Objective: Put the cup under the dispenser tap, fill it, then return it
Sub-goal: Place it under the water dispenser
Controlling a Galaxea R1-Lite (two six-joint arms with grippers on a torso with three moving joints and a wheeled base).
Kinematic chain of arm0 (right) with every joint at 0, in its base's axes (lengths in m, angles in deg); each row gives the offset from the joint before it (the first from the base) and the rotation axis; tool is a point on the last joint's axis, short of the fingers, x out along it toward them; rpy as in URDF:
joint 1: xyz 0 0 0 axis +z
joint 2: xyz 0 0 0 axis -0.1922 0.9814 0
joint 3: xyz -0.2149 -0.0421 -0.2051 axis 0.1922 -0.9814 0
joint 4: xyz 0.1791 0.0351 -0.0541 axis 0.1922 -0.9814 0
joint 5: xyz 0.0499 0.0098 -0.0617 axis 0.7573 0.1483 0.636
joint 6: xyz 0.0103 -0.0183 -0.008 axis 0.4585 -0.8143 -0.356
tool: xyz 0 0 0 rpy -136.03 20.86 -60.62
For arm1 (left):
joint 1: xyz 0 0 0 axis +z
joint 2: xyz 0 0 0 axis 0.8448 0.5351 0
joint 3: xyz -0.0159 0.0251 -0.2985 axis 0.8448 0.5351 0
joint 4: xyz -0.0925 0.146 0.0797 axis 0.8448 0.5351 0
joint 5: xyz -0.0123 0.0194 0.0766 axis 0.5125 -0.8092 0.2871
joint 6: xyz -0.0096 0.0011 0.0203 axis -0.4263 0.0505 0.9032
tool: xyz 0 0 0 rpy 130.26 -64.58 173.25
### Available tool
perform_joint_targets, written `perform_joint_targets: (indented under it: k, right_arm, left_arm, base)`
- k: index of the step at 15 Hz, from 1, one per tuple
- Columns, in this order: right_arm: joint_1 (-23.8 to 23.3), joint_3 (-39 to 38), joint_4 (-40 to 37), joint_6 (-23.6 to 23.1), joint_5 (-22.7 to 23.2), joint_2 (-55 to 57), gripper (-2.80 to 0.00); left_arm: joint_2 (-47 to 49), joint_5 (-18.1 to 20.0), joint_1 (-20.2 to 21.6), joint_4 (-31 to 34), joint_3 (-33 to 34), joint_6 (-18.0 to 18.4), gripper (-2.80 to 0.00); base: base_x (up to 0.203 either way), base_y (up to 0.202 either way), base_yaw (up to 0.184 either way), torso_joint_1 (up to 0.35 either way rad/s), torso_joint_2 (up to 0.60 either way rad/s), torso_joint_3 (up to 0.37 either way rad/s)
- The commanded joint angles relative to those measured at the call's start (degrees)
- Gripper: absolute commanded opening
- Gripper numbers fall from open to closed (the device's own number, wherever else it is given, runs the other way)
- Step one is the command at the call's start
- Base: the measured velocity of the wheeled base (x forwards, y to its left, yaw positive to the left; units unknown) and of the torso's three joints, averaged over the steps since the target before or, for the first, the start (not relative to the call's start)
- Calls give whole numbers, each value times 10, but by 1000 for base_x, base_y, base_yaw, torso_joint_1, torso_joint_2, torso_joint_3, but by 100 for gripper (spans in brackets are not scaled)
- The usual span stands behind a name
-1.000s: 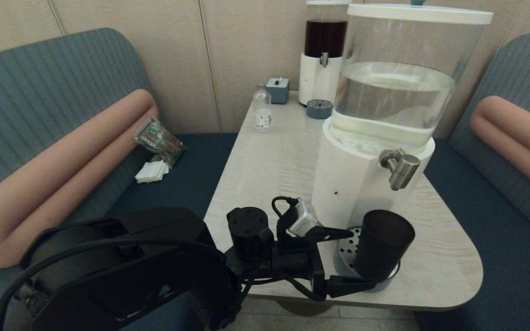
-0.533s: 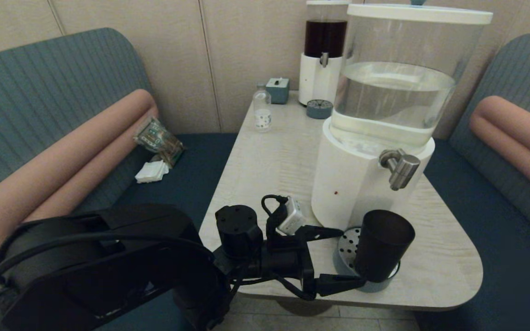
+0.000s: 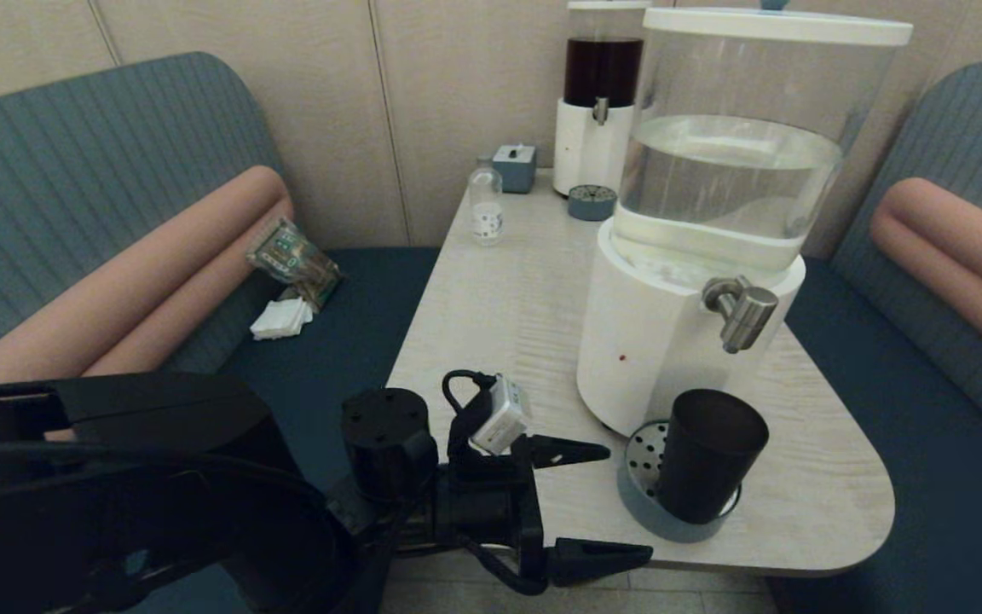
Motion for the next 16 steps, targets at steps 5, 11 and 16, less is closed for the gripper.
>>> perform_joint_targets:
  k: [5,11,16]
  right_arm:
    - [0,0,0,0,1,-1,-280]
    - [0,0,0,-1,1,-1,-280]
    - [0,0,0,0,1,-1,-280]
  left_arm:
    - [-61,3,-15,-5,30,-3,0]
    - [-85,2,-38,-5,38,-9,0]
    - [-84,-36,-77,-5,27,-11,-280]
  base:
    - [0,0,0,0,0,0]
    - [0,0,0,0,0,0]
    - [0,0,0,0,0,0]
